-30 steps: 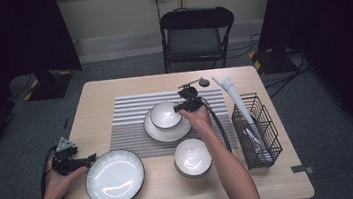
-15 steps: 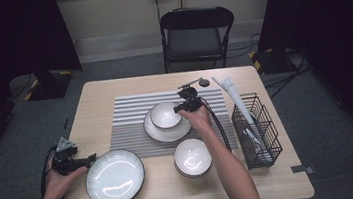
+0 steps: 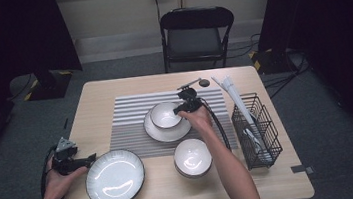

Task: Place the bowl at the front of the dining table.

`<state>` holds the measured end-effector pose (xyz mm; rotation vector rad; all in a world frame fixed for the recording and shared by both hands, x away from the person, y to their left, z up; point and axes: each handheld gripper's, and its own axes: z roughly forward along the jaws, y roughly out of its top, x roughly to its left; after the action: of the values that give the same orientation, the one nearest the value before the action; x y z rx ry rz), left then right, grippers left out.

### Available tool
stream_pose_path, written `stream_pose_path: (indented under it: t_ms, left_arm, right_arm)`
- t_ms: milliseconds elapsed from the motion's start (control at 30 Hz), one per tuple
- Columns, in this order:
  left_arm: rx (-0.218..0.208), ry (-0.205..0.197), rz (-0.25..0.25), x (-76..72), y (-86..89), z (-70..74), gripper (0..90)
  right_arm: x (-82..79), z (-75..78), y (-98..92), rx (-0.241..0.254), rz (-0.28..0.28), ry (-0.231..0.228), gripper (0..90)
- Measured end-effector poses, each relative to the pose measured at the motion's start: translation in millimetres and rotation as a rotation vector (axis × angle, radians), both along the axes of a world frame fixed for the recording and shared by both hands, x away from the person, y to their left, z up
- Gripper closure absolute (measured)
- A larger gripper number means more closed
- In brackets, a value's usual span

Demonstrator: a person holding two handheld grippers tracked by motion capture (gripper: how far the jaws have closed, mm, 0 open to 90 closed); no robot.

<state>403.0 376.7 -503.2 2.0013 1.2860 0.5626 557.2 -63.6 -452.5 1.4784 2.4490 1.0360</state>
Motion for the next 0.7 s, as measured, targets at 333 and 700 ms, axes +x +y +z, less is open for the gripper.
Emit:
stream_pose_path:
  t_ms: [333, 700]
  left_arm:
    - [0.000, 0.000, 0.000, 0.0, 0.0, 0.0, 13.6]
    - [0.001, 0.000, 0.000, 0.0, 0.0, 0.0, 13.6]
  right_arm:
    - [0.7, -1.3, -1.2, 0.035, 0.035, 0.008, 48.4]
    - [-2.9, 0.6, -0.2, 0.013, 0.038, -0.025, 37.0]
